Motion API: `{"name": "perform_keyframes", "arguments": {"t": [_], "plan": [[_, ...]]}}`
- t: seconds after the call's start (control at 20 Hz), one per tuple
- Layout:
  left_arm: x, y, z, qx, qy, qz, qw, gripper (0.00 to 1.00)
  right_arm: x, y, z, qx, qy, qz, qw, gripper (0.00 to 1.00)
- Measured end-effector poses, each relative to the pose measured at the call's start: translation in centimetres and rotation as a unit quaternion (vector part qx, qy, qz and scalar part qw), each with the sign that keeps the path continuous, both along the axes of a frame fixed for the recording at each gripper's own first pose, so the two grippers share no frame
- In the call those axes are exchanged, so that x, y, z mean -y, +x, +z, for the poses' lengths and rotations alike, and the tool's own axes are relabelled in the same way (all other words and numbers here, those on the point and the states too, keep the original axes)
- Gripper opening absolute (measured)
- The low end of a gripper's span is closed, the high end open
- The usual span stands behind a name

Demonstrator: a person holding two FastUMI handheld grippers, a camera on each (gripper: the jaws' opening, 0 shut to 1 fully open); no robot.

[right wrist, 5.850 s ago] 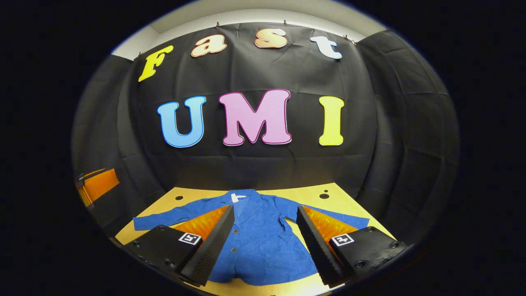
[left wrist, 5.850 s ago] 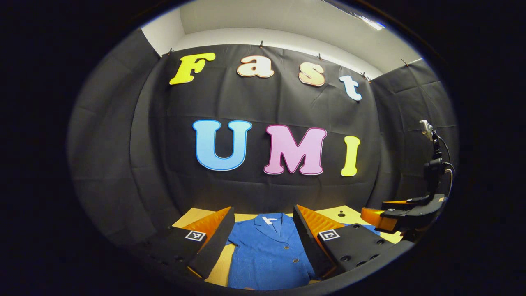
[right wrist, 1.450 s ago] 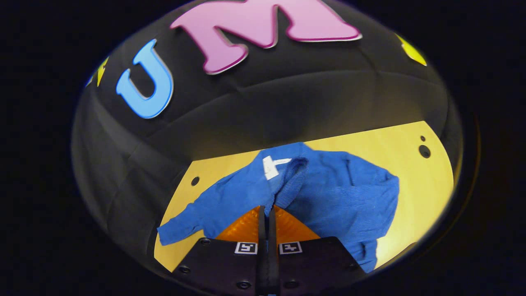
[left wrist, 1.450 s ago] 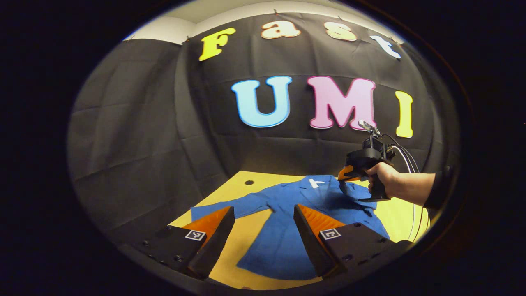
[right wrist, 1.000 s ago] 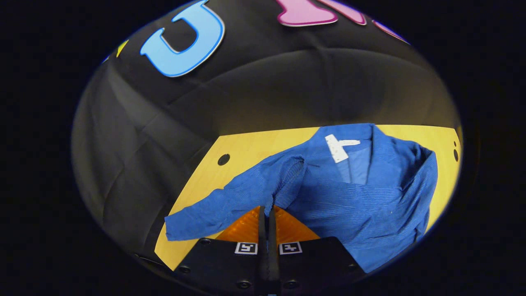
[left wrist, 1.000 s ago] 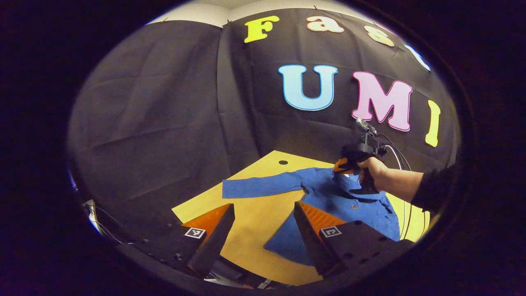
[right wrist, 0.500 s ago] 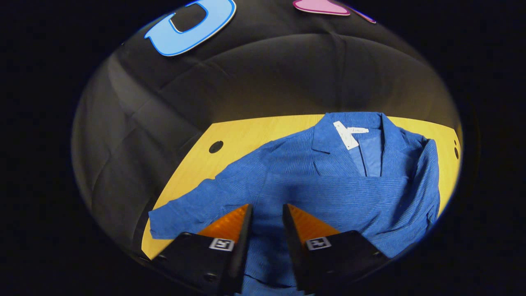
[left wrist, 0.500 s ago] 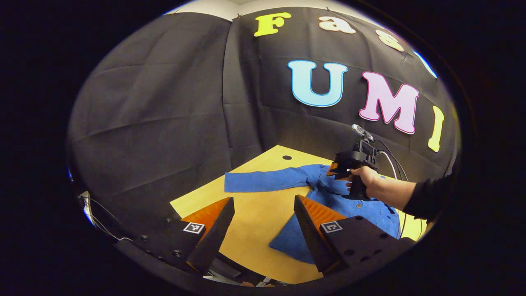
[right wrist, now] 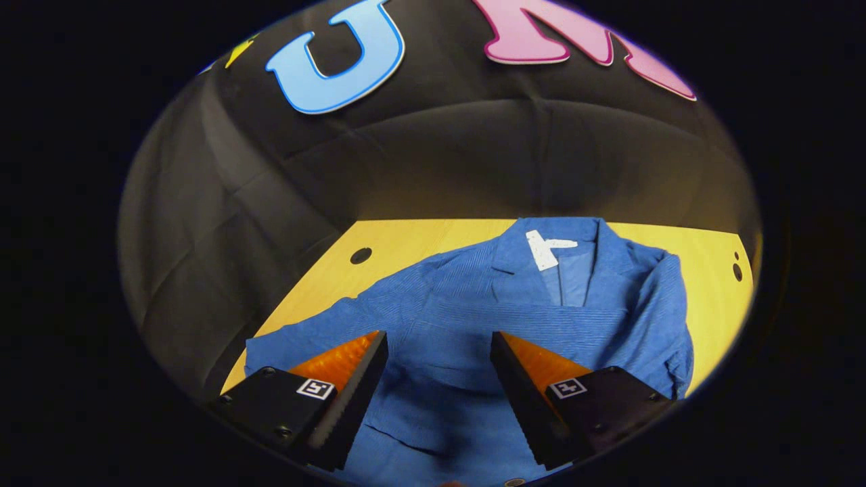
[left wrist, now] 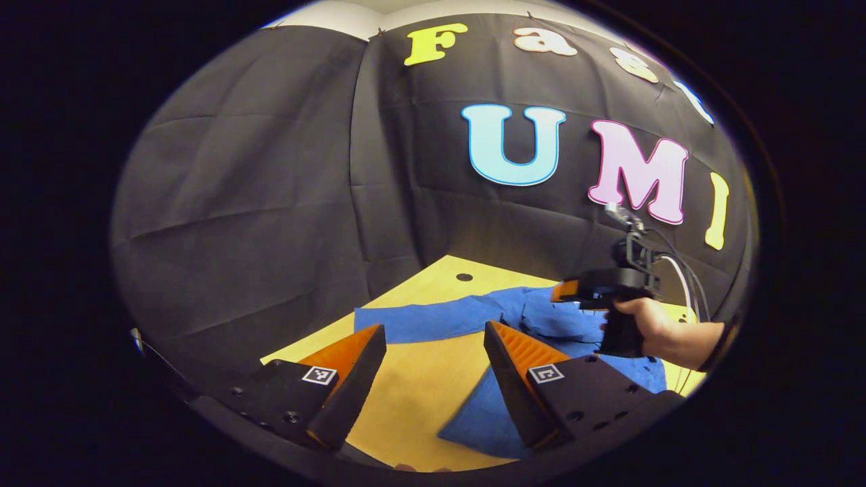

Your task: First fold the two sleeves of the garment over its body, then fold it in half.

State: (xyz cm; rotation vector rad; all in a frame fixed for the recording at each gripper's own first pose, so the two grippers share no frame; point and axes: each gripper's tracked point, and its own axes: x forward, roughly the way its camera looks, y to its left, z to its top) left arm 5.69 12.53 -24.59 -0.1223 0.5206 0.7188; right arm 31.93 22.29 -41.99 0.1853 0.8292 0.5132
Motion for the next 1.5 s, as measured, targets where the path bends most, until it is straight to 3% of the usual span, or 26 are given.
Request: {"name": "perform_keyframes", "arguments": {"t": [0.4,0.6,0.75,0.85,1.0,1.2,1.35,1.45,1.5], "plan": [[-9.9,3.0,-4.5,-0.014,0.004,0.053,0.999,0.85,11.1,-3.6,5.1,0.054,-0.012,-0.008,0.998,0.98],[-14.4,4.2,-7.7,-0.040,0.019,0.064,0.997,0.86,19.3,-2.5,9.5,0.127,-0.022,-0.073,0.989,0.98],[-16.7,5.1,-12.5,-0.070,-0.034,0.067,0.995,0.86,25.8,-3.0,13.0,0.150,-0.033,-0.125,0.980,0.98],[-18.5,4.8,-15.0,-0.094,-0.051,0.084,0.991,0.86,29.5,-4.0,13.6,0.164,-0.051,-0.135,0.976,0.98],[-20.1,5.1,-17.6,-0.109,-0.077,0.103,0.986,0.86,34.4,-5.6,13.0,0.163,-0.116,-0.148,0.969,0.98],[-21.4,5.9,-19.9,-0.150,-0.103,0.116,0.976,0.86,35.9,-7.3,14.1,0.154,-0.113,-0.166,0.967,0.98],[-22.3,5.7,-23.9,-0.189,-0.151,0.127,0.962,0.86,35.6,-7.9,13.6,0.152,-0.115,-0.159,0.969,0.98],[-23.5,6.1,-24.7,-0.170,-0.155,0.132,0.964,0.89,35.0,-8.4,12.8,0.138,-0.117,-0.148,0.972,0.98],[-22.9,5.7,-23.7,-0.170,-0.165,0.140,0.961,0.85,34.8,-8.2,12.9,0.137,-0.113,-0.148,0.973,0.98]]}}
